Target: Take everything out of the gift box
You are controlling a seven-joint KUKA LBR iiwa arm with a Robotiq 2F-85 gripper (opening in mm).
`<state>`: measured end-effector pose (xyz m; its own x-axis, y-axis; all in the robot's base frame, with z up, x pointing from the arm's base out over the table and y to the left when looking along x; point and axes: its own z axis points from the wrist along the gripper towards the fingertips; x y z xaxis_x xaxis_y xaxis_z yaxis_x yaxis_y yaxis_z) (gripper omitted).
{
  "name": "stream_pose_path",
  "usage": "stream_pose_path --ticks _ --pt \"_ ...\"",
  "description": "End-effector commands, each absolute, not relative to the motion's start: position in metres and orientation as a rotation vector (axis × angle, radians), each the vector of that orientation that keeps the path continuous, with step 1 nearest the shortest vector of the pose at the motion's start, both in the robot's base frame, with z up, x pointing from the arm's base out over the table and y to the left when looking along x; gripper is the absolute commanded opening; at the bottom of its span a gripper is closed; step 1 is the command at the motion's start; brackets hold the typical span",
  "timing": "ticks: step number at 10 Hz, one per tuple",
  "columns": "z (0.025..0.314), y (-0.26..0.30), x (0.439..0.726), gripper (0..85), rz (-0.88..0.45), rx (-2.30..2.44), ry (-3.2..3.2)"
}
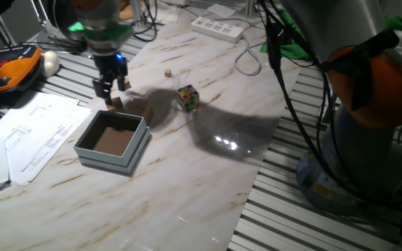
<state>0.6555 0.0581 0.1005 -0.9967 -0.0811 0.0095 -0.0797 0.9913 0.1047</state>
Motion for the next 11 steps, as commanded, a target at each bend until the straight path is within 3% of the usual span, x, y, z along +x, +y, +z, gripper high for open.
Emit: stream_pose_path --ticks 1,2,4,9,11 --pt "0.123 0.078 0.651 68.0 -0.145 0.11 -3.123" --pt "0.135 0.088 0.645 34.0 -0.135 0.151 -3.124" --pt "0.148 0.094 0.631 0.0 -0.268 0.197 -3.09" --pt "0.17 0.099 0.584 0.0 -0.189 0.245 -3.117" --pt "0.168 0.103 0.577 0.0 -0.191 0.25 -3.123"
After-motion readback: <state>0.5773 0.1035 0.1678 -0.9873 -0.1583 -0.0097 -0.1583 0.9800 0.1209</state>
